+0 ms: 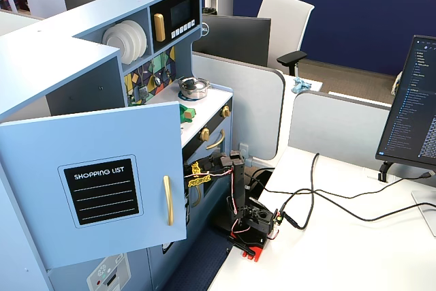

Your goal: Pick up the green pineapple from the left cabinet and place it in the green recipient

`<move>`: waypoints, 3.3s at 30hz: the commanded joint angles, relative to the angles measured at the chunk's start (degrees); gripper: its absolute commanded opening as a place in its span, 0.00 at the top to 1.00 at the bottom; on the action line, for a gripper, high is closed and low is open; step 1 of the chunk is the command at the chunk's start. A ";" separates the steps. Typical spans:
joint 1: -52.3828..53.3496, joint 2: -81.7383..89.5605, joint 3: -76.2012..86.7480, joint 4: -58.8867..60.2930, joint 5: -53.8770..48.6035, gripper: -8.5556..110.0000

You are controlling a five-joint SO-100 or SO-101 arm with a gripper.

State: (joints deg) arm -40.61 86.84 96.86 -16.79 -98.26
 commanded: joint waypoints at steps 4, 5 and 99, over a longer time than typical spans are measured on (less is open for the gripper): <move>-1.32 -1.49 -6.68 -2.37 0.44 0.75; -1.49 -1.58 -6.59 -2.02 0.09 0.78; 43.86 50.80 6.33 42.10 1.85 0.64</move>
State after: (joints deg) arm 2.46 121.29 94.13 19.42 -95.71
